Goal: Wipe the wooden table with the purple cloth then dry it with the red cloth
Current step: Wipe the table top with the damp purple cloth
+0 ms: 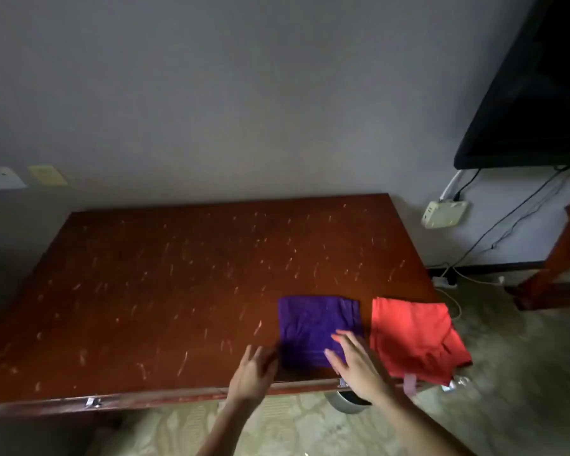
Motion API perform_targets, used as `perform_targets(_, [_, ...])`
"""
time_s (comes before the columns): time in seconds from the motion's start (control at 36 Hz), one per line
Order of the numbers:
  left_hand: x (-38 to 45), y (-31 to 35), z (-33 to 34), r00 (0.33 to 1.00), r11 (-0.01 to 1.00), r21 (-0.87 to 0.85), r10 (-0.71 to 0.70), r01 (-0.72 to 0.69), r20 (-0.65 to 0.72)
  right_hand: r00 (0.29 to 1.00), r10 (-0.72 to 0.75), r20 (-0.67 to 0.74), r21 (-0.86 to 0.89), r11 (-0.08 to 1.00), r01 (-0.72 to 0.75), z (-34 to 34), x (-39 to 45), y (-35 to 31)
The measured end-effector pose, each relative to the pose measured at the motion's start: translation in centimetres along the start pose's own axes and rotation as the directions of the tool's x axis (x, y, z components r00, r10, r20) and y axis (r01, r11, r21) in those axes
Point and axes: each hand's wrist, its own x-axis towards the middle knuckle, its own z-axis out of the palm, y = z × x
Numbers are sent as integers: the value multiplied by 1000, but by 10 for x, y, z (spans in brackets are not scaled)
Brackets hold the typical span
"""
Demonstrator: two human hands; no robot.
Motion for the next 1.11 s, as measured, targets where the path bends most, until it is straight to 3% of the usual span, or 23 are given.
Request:
perform_targets(0.11, [36, 16, -3, 999, 999, 38, 29, -28, -36, 984, -46, 175, -139, 988, 71, -13, 43, -18])
perform_targets(0.19, [56, 15, 5, 995, 994, 91, 66, -59, -70, 985, -84, 152, -191, 975, 112, 1, 62, -17])
perform_targets(0.31, [72, 9, 7, 982, 977, 204, 99, -65, -161, 963, -240, 122, -261, 928, 265, 21, 72, -10])
perform_targets(0.47, [93, -8, 20, 943, 960, 257, 184, -112, -277, 866, -428, 257, -230, 843, 485, 50, 81, 7])
perform_targets(0.58, [110, -4, 26, 916, 928, 327, 277, -177, -291, 847, -460, 266, -221, 826, 518, 45, 95, 17])
perform_targets(1.0, [169, 47, 60, 883, 975, 163, 209, -154, -421, 828, -503, 247, -289, 777, 559, 21, 230, 66])
perform_targets(1.11, [179, 55, 71, 894, 978, 120, 204, -170, -400, 830, -505, 236, -300, 775, 556, 10, 276, 83])
